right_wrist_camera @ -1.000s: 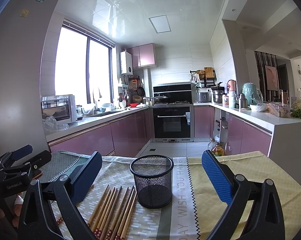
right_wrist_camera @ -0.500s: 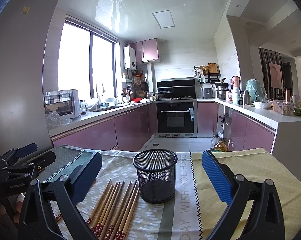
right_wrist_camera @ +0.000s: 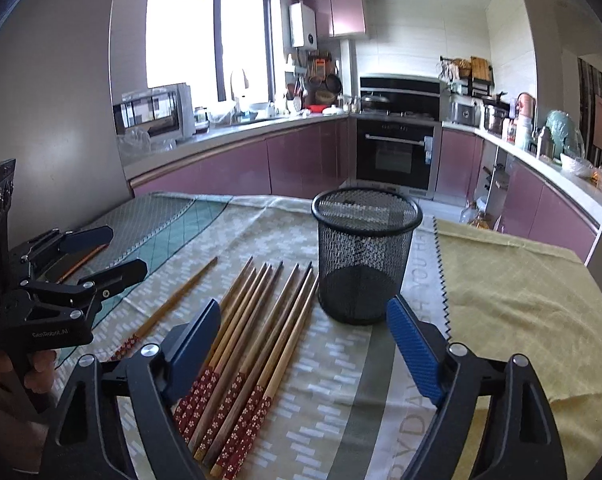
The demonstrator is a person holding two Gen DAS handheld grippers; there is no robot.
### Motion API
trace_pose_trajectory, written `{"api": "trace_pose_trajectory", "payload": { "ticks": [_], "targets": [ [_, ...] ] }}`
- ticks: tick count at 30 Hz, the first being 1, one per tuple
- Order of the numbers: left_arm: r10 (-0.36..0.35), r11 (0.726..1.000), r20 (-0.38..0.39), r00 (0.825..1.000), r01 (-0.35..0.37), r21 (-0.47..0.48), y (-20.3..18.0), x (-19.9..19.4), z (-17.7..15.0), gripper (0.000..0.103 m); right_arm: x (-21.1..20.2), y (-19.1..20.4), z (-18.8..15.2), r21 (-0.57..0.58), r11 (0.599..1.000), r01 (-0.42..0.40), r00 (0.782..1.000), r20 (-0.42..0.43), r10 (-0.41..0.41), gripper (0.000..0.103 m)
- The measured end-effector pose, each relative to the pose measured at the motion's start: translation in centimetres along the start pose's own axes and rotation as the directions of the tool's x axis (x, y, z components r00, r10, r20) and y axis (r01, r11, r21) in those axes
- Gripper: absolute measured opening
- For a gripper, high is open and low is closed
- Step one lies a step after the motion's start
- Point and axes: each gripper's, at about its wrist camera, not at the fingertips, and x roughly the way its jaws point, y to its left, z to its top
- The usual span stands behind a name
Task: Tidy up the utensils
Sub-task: 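Close the left gripper on one chopstick while the right gripper grasps another chopstick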
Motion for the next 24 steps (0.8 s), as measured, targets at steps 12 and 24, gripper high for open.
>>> {"api": "trace_pose_trajectory", "payload": {
  "ticks": [12,24],
  "targets": [
    [-0.062,0.998,-0.162,0.985,0.062,-0.007,0.2,3.7,-1.2,0.052,5.1,0.0,-1.1,0.050,0.997,-0.054,0.972,-0.224,0.064,0.036],
    [-0.117,0.993,-0.301,0.946,0.105,-0.054,0.7,7.1,-1.8,0.030,6.4,-0.1,-0.5,0.055,0.996,-0.064,0.955,-0.288,0.078,0.025]
  ]
}}
